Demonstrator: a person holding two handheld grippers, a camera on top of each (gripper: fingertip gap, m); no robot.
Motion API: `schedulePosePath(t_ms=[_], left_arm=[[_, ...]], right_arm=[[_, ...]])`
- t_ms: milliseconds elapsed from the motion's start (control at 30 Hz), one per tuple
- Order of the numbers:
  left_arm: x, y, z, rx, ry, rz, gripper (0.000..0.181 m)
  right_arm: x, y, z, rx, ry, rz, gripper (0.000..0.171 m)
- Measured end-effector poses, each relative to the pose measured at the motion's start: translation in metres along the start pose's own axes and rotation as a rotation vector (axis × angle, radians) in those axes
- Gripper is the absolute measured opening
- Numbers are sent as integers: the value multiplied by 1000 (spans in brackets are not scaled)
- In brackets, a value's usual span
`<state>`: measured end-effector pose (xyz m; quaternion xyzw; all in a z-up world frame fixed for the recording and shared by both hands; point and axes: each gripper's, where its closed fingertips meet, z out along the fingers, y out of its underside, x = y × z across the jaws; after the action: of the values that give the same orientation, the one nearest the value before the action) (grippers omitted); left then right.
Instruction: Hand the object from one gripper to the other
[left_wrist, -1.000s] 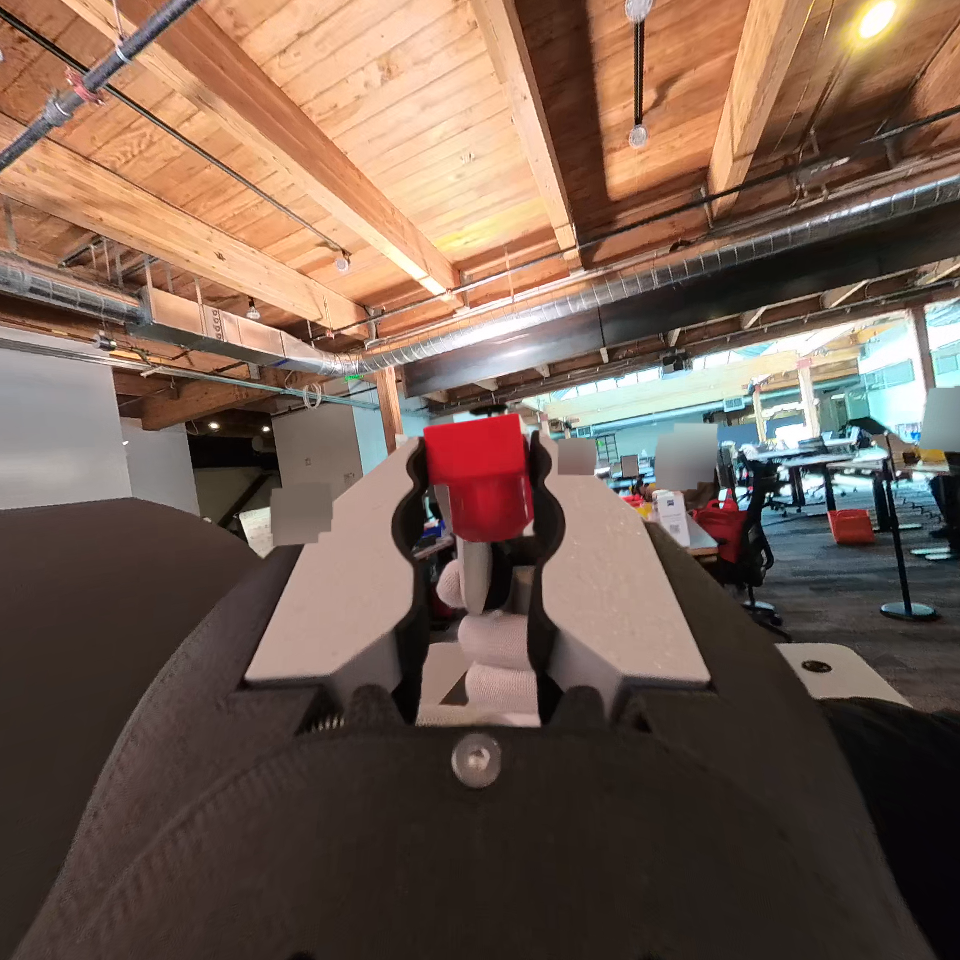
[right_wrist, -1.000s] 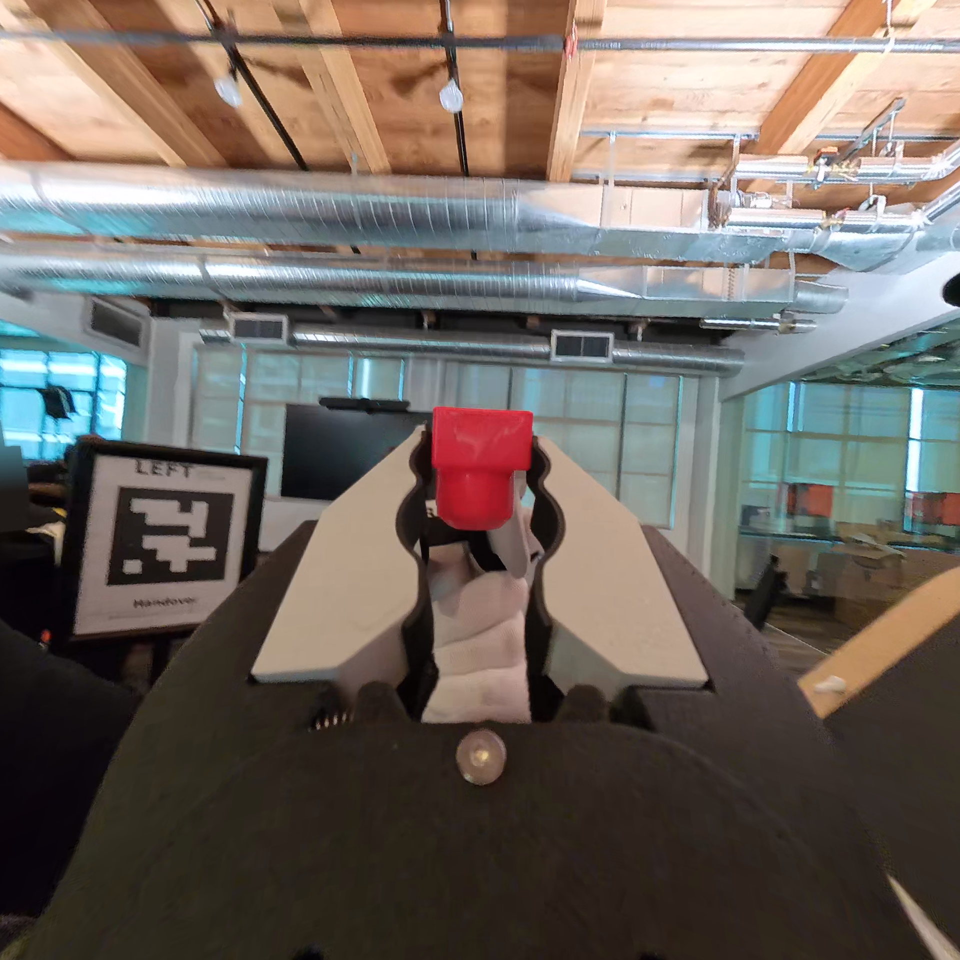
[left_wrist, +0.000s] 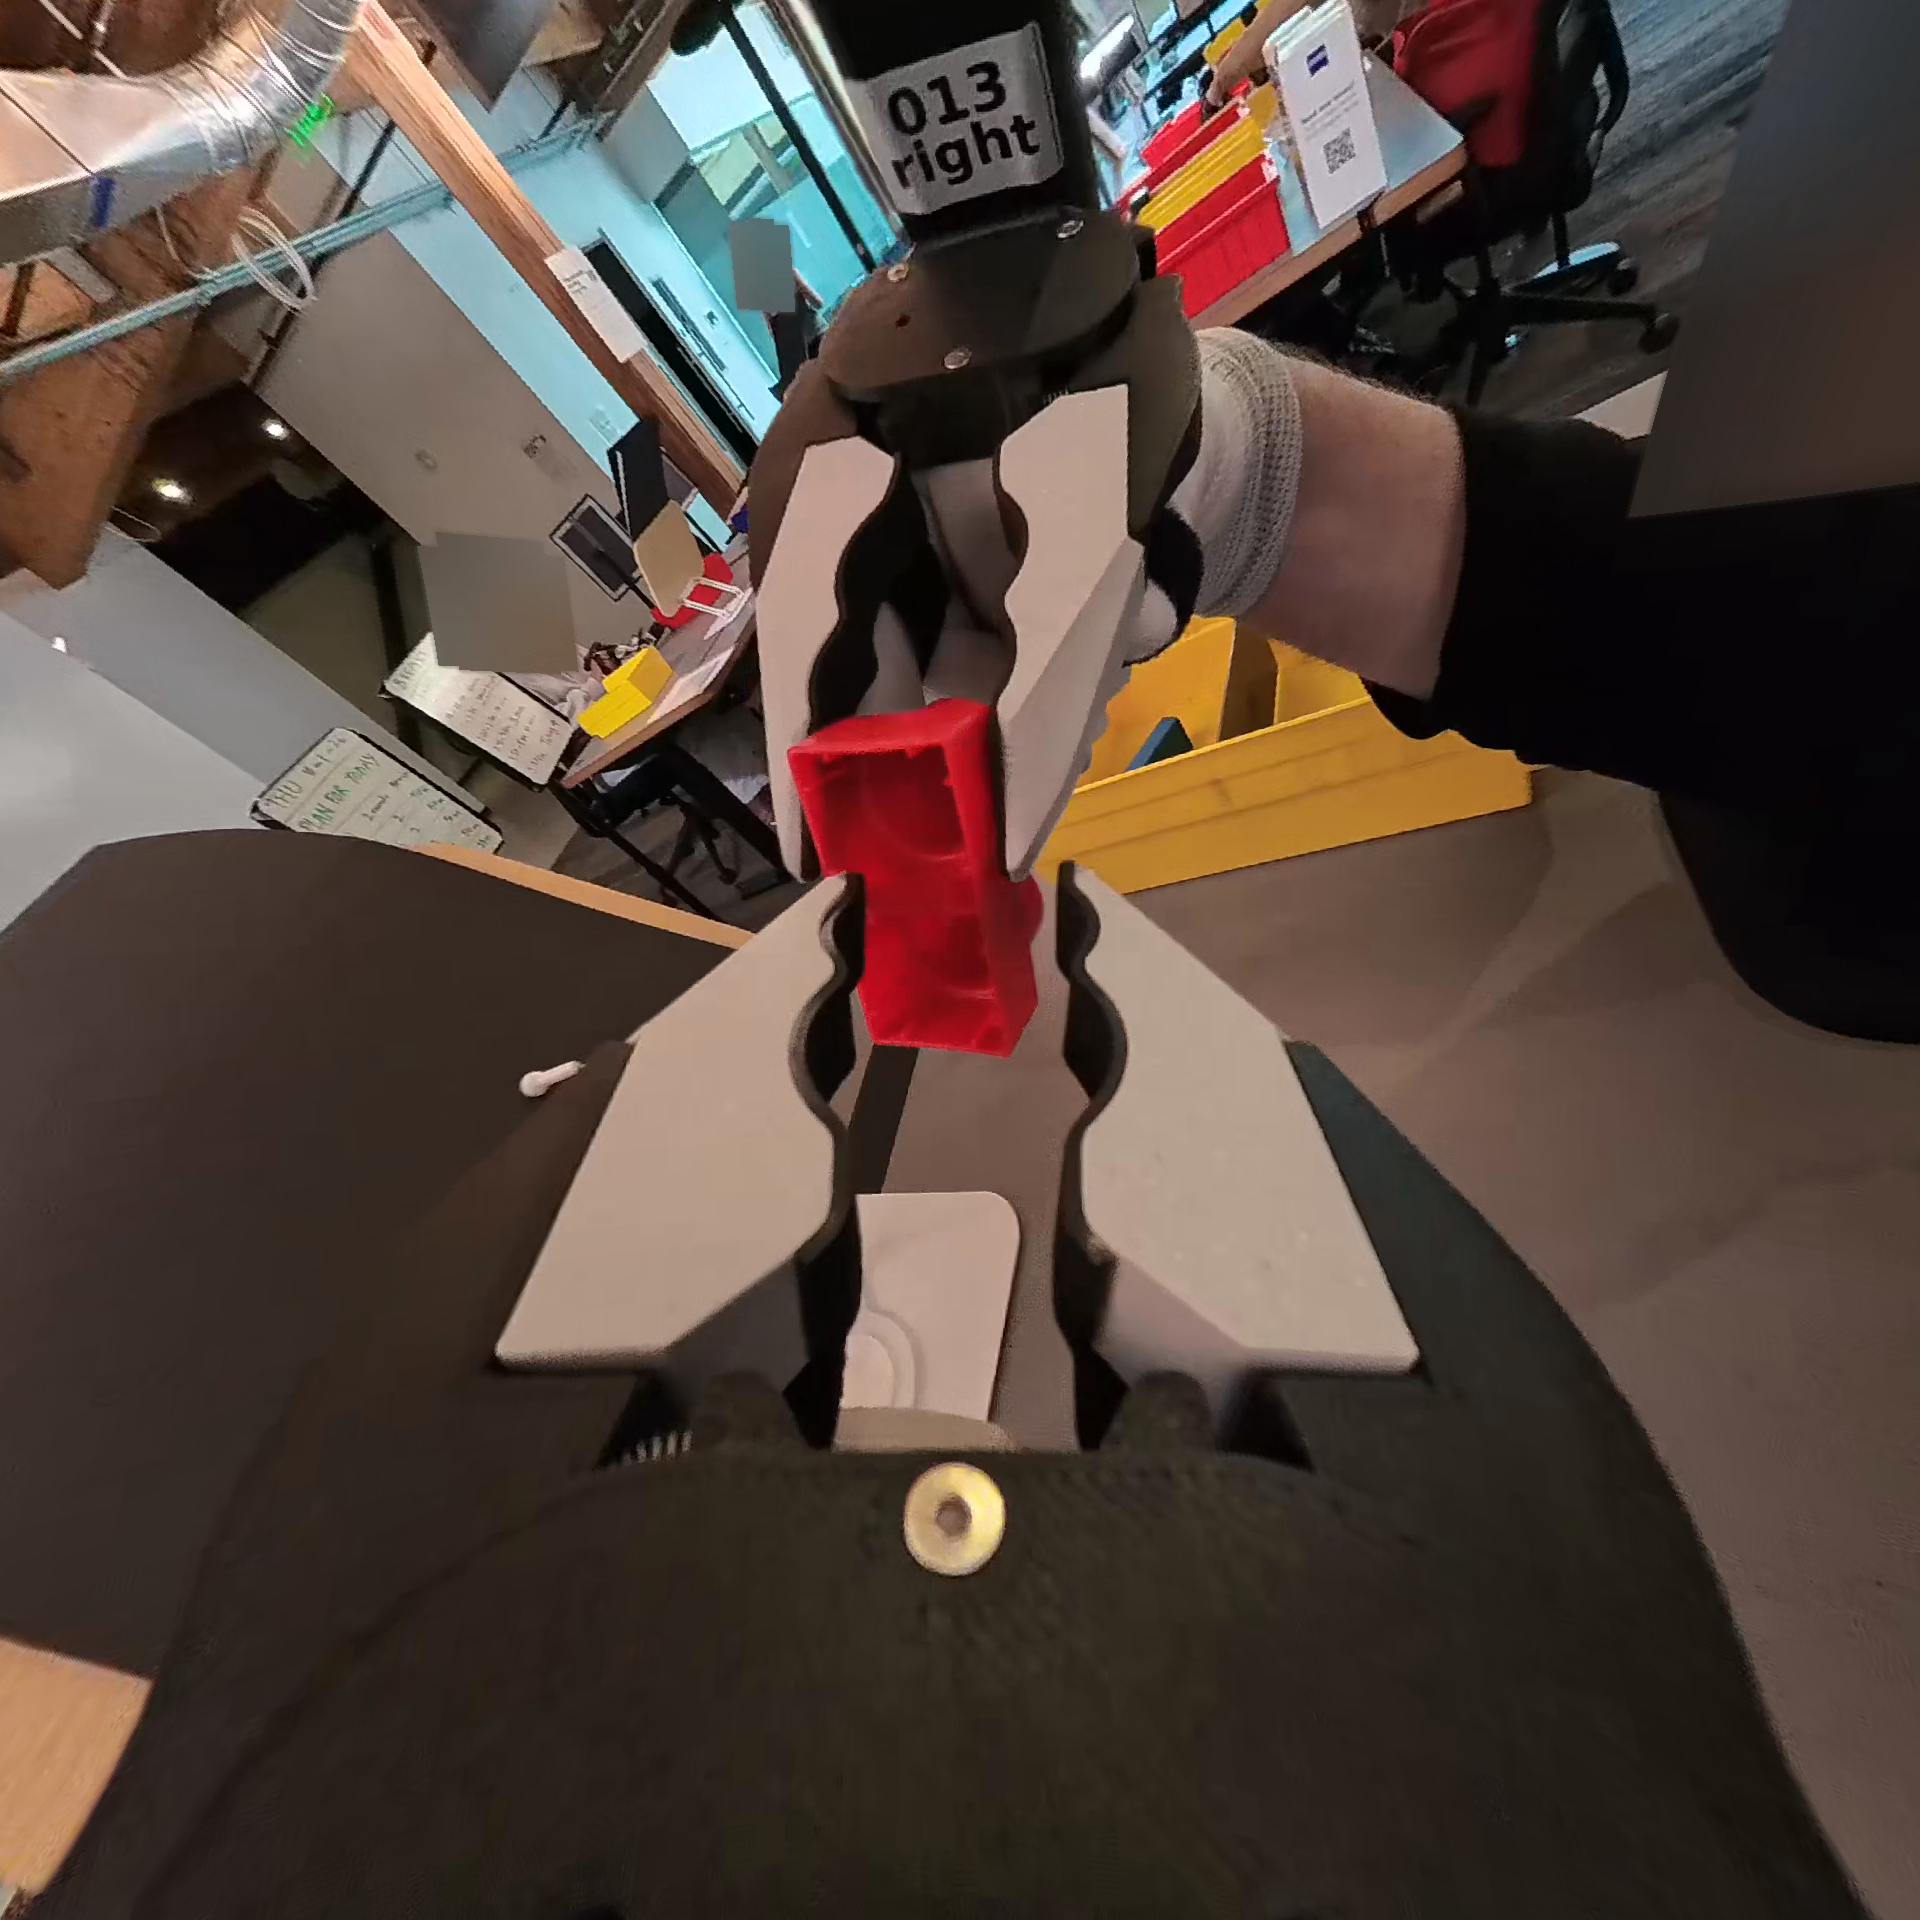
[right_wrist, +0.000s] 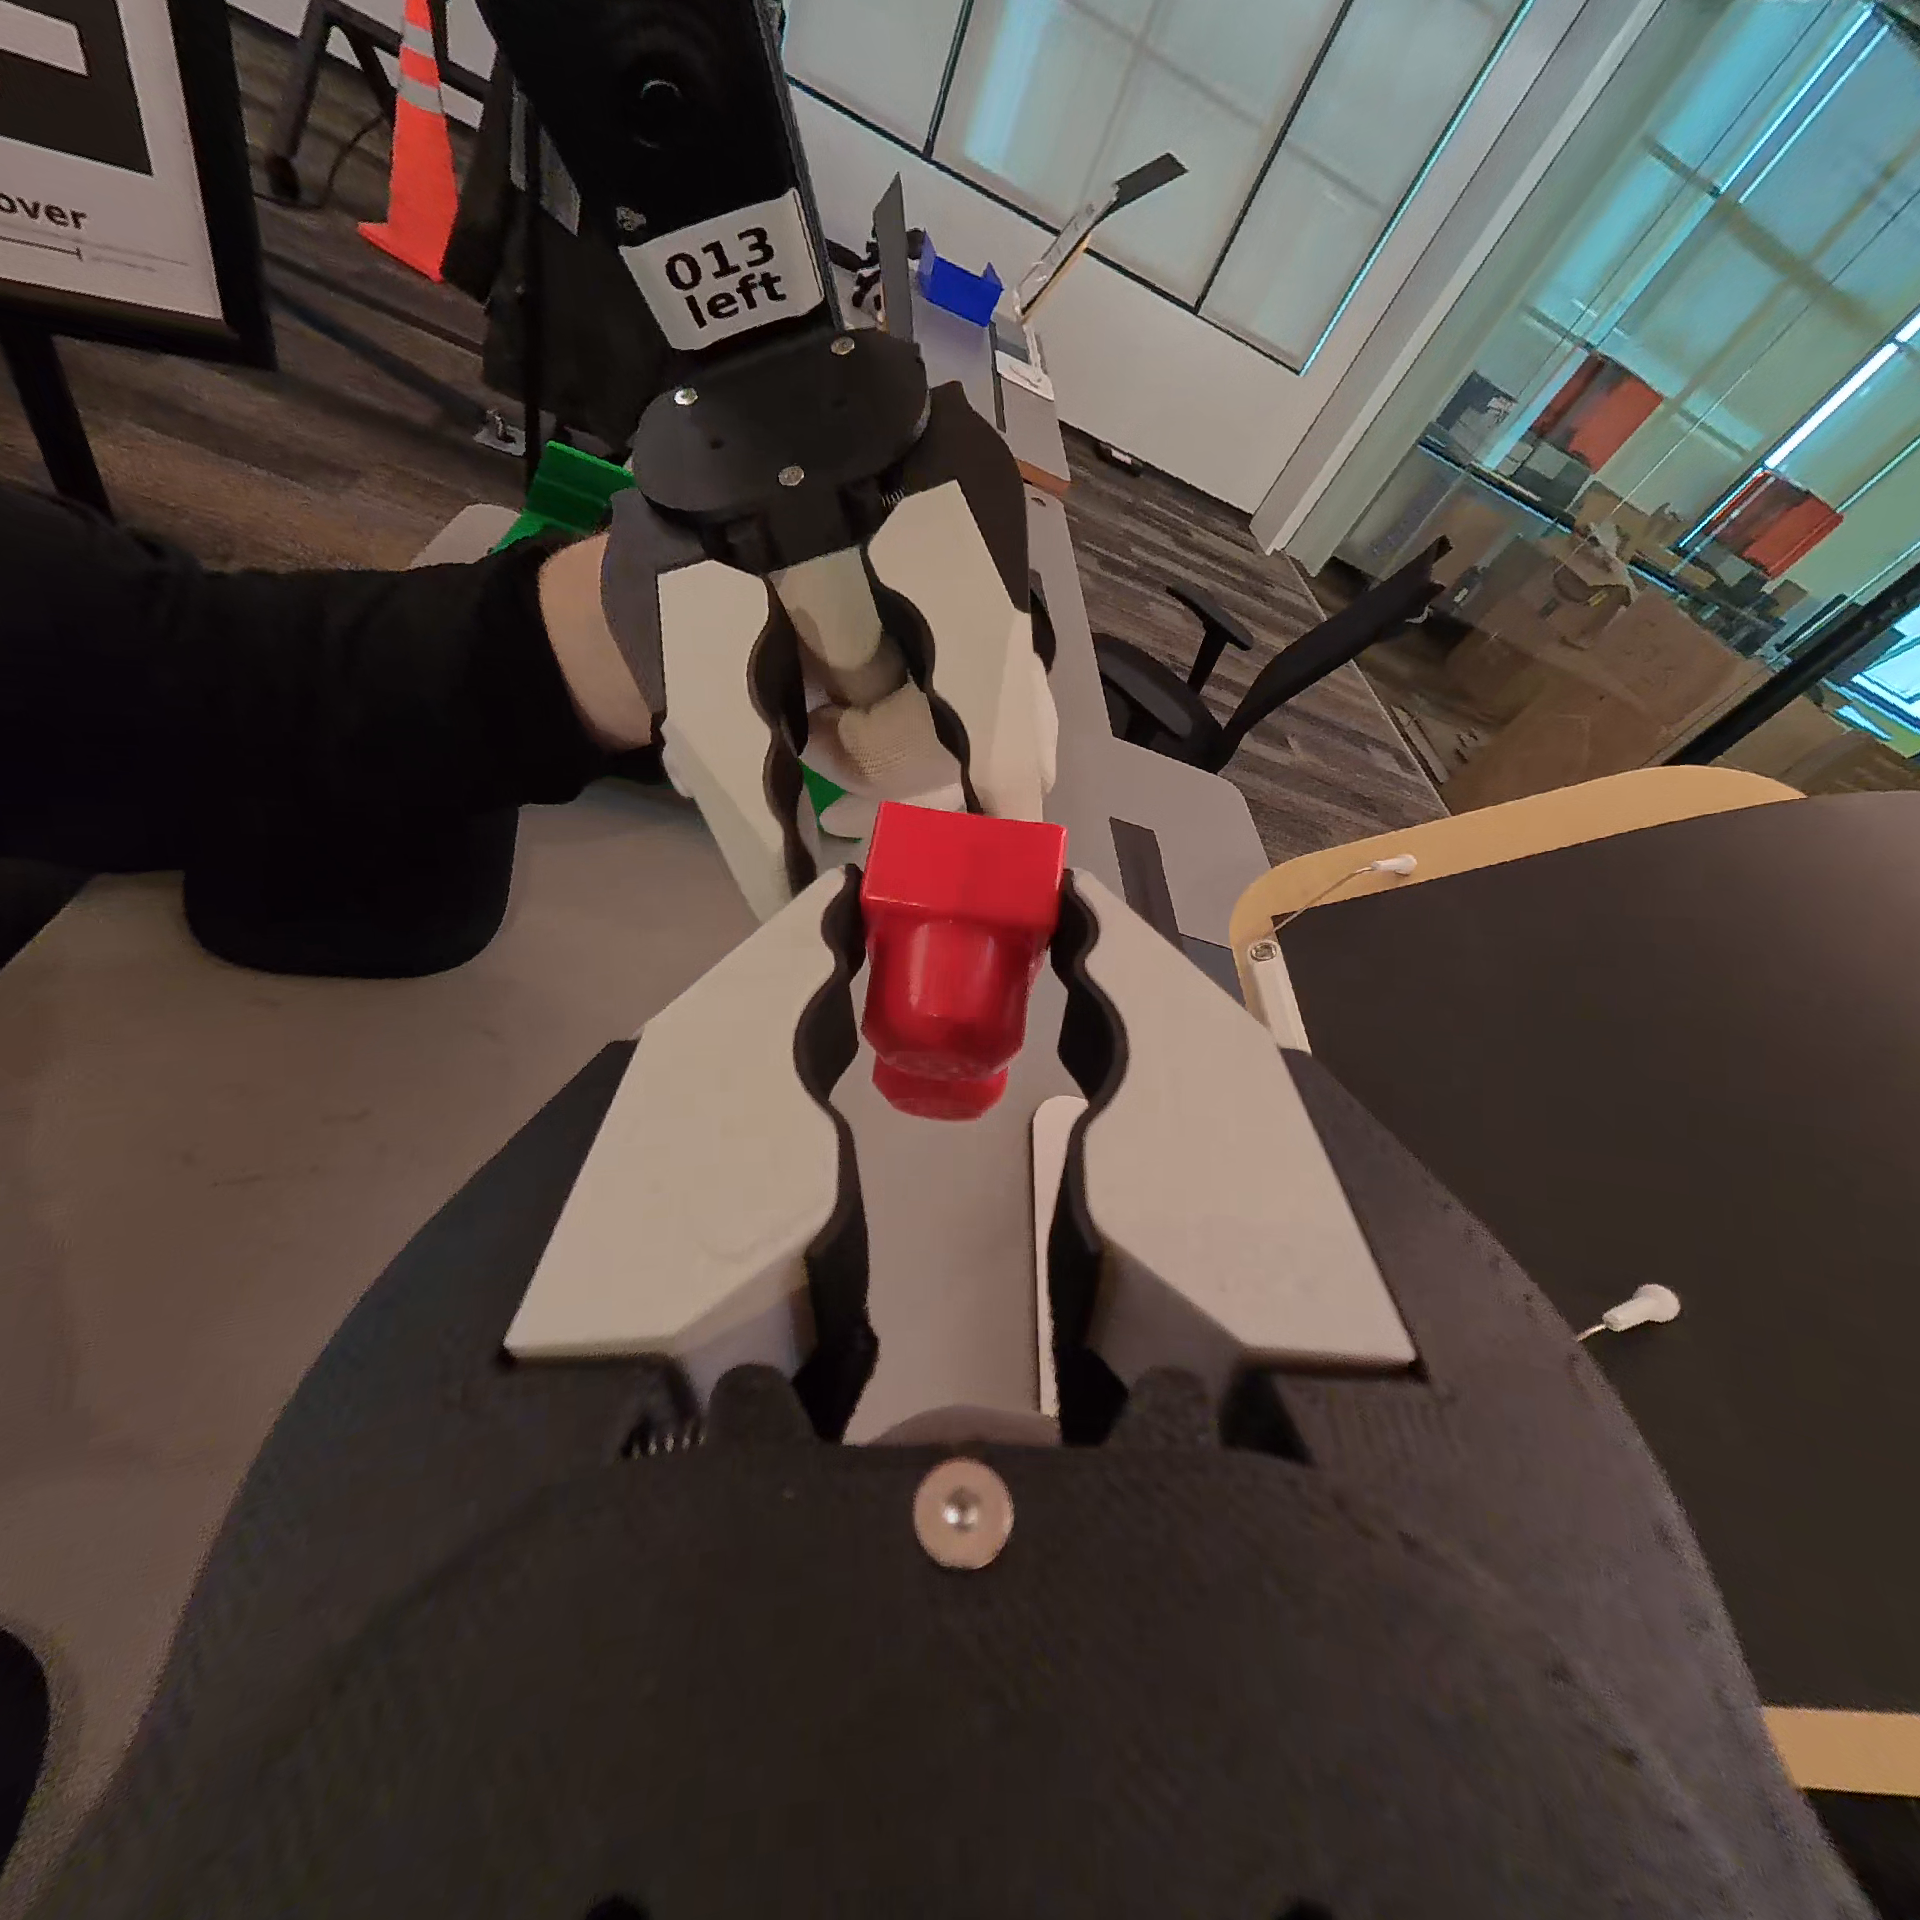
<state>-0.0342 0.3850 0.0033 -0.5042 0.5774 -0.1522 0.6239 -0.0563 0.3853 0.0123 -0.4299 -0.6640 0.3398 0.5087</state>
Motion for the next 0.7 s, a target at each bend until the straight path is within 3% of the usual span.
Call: schedulePosePath(t_ms=[200, 333, 600, 700], left_arm=[[4, 2, 7, 1, 16, -13, 49], [-3, 7, 5, -28, -20, -22, 70], [8, 11, 14, -38, 26, -16, 57], [4, 7, 12, 6, 17, -27, 42]], right_arm=[[4, 2, -3, -1, 24, -15, 33], [2, 0, -5, 7, 17, -27, 34], [-6, -2, 2, 17, -25, -55, 34], [-10, -5, 1, 41, -48, -61, 33]])
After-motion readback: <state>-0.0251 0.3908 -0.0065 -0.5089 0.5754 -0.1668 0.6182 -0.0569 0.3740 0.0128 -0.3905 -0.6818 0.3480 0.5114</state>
